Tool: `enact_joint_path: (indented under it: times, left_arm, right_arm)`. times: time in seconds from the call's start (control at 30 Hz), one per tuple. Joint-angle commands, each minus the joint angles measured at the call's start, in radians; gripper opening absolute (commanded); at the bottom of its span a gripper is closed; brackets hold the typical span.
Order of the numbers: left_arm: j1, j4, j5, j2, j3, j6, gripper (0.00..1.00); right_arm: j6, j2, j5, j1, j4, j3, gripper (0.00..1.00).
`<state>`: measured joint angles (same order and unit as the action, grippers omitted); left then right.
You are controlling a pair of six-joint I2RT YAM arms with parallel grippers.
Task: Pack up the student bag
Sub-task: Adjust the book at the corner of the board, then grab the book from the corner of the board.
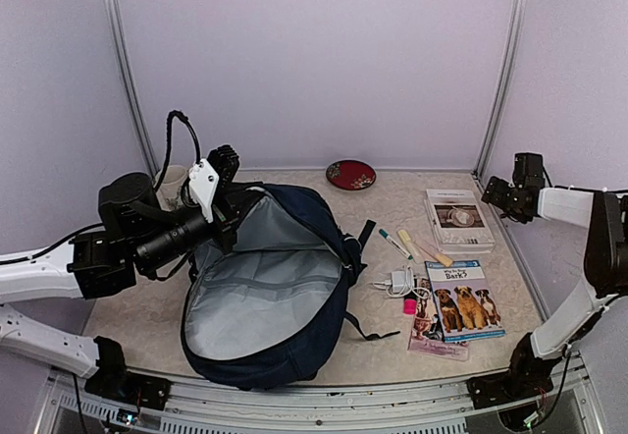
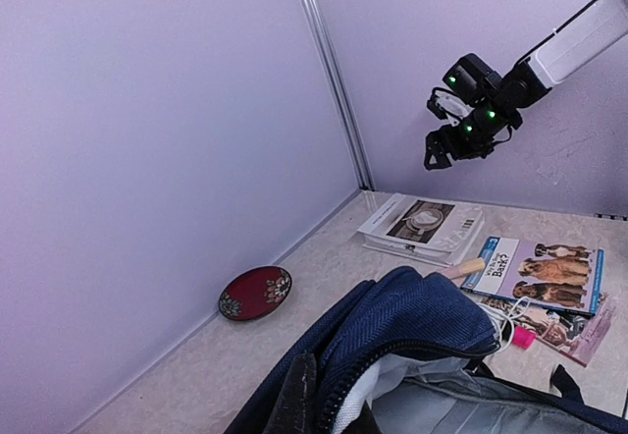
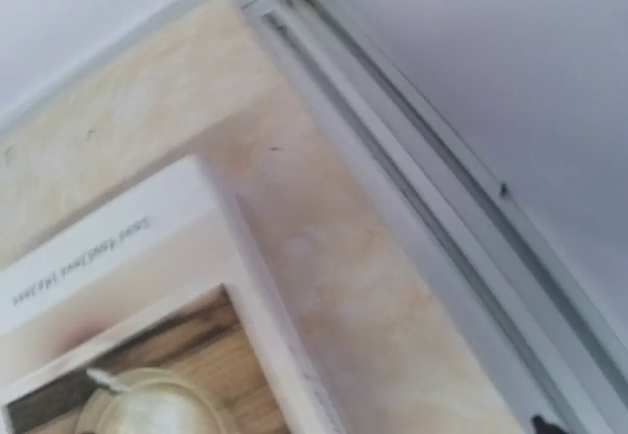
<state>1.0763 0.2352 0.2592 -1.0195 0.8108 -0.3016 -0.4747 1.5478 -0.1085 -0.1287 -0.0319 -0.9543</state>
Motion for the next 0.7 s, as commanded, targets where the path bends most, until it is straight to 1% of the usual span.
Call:
enact_joint_path:
  times: [0.0,0.07,0.17,0.2,0.3,0.37,0.43,0.57,0.67]
  left_arm:
    - [-0.046,0.04,-0.023,-0.01,0.054,0.033,0.0]
    - [-0.057,0.043,-0.028,-0.01,0.053,0.038,0.0]
    - [-0.062,0.055,-0.029,-0.003,0.044,0.047,0.0]
    - [-0.064,0.057,-0.032,0.0,0.041,0.047,0.0]
    - [-0.069,0.05,-0.035,0.005,0.037,0.047,0.0]
    - [-0.074,0.043,-0.038,0.009,0.035,0.045,0.0]
    - [-0.08,0.043,-0.044,0.015,0.028,0.048,0.0]
    - [-0.092,0.055,-0.057,0.026,0.012,0.054,0.0]
    - [-0.097,0.058,-0.063,0.028,0.006,0.055,0.0]
  right_arm:
    - [0.302,0.159,-0.138,0.187,-0.27,-0.279,0.89]
    - [0.375,0.266,-0.264,0.282,-0.39,-0.393,0.84]
    - [0.459,0.419,-0.419,0.395,-0.479,-0.516,0.7]
    - [0.479,0.469,-0.465,0.421,-0.508,-0.566,0.68]
    - [0.498,0.601,-0.537,0.474,-0.615,-0.679,0.69]
    - [0.496,0.654,-0.579,0.496,-0.657,-0.718,0.69]
    - [0.498,0.68,-0.628,0.506,-0.659,-0.723,0.69]
    - [0.523,0.724,-0.721,0.512,-0.648,-0.728,0.63]
    - [0.537,0.76,-0.784,0.519,-0.67,-0.743,0.61]
